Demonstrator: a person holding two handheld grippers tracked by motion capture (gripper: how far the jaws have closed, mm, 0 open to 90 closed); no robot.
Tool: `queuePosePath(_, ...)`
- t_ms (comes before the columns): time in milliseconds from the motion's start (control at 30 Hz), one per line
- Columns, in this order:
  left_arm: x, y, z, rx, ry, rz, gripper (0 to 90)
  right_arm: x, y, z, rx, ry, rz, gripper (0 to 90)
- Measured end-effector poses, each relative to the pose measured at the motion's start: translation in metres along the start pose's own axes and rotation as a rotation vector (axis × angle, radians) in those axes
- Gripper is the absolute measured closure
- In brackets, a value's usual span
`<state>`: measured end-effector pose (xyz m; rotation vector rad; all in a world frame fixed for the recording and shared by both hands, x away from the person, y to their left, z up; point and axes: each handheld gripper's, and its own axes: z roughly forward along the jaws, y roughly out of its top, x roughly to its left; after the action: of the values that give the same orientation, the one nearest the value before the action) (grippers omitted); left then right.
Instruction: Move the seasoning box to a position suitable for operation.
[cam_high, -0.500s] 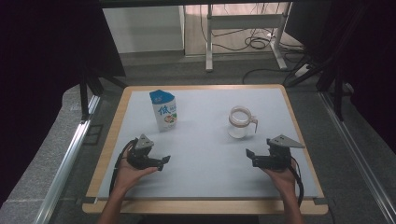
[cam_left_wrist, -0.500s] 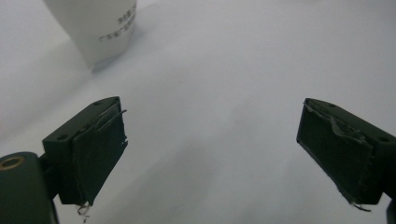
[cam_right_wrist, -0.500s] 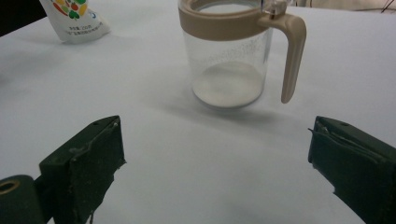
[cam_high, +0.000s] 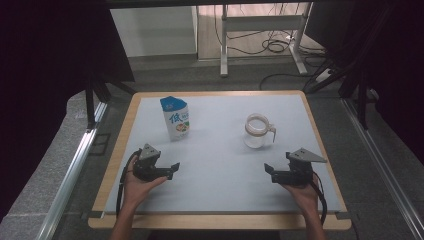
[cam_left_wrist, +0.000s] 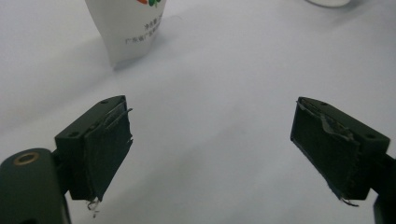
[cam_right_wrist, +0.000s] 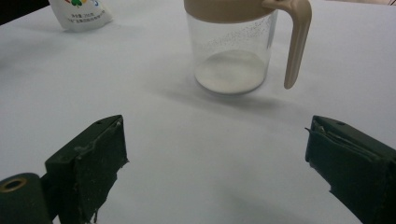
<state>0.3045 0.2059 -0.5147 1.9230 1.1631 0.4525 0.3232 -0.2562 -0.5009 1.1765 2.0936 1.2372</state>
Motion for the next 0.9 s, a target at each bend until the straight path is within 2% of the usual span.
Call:
queuePosePath(67, 0.0, -0.003, 0.001, 0.004, 0.016, 0.003, 12.5, 0.0, -0.001, 0.001, 0.0, 0.001, -0.001, 6.0)
queuePosePath(133, 0.002, -0.004, 0.002, 0.005, 0.004, 0.0, 12.8, 0.001, -0.001, 0.0, -0.002, 0.008, 0.001, 5.9)
queuePosePath(300, 0.001, -0.003, 0.004, 0.006, -0.017, 0.022, 12.9, 0.003, 0.005, -0.001, -0.008, -0.016, -0.012, 5.9)
queuePosePath(500, 0.003, -0.003, 0.006, 0.02, -0.021, 0.039, 13.3, 0.006, 0.019, 0.002, -0.029, -0.033, -0.035, 5.6)
queuePosePath(567, 0.003, -0.002, 0.006, 0.028, -0.023, 0.037, 13.4, 0.005, 0.024, 0.005, -0.036, -0.027, -0.024, 4.8)
queuePosePath(767, 0.003, -0.002, 0.001, 0.03, -0.009, 0.032, 13.4, 0.002, 0.048, 0.021, -0.03, -0.031, -0.063, 2.9)
queuePosePath(900, 0.004, -0.003, -0.003, 0.026, -0.01, 0.018, 13.3, -0.007, 0.065, 0.034, -0.037, 0.008, -0.033, 2.2)
